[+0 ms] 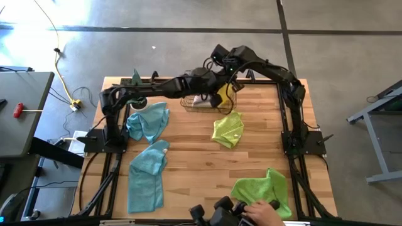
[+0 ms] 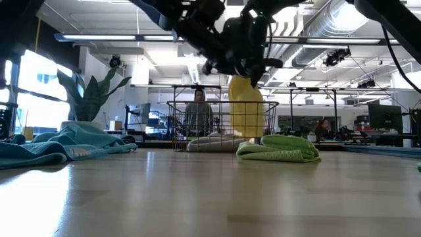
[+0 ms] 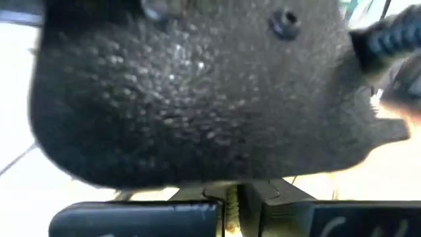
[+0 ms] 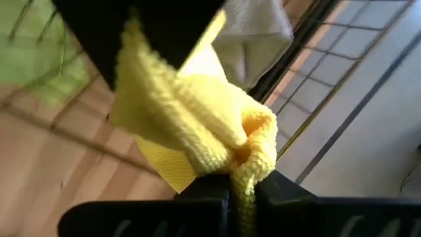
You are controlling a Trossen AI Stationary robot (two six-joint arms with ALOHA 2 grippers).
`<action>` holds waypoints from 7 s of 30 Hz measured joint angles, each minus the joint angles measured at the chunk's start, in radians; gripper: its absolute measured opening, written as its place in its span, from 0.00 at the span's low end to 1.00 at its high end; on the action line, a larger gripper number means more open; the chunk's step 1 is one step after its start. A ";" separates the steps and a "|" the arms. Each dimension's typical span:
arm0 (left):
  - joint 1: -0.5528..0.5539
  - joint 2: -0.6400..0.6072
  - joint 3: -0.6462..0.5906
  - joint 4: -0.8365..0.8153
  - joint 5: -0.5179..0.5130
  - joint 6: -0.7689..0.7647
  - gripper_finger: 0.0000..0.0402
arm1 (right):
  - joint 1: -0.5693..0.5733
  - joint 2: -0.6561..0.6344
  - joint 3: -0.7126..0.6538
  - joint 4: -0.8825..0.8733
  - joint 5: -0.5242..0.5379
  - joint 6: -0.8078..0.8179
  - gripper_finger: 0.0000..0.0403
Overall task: Fold microfiber towels
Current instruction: Put the yellow microfiber towel into the wire basket, then fold the green microfiber towel
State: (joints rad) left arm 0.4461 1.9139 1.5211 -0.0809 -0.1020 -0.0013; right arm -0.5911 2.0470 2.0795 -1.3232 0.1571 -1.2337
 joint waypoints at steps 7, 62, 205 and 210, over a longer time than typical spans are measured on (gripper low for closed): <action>-0.024 0.055 0.002 0.090 -0.044 -0.092 0.01 | -0.030 0.001 -0.001 0.014 -0.064 -0.200 0.00; -0.115 0.075 0.000 -0.454 -0.456 -0.074 0.07 | 0.018 0.195 -0.003 0.310 -0.331 0.003 0.51; -0.924 -0.363 -0.281 -0.653 -0.538 -0.456 0.23 | 1.483 -0.591 -1.134 0.312 -0.323 3.249 0.51; -0.924 -0.363 -0.281 -0.654 -0.570 -0.454 0.22 | 1.515 -0.546 -1.084 0.205 -0.338 3.254 0.43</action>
State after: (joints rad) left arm -0.4778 1.5505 1.2400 -0.7345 -0.6718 -0.4554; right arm 0.9237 1.5010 0.9955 -1.1187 -0.1809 2.0201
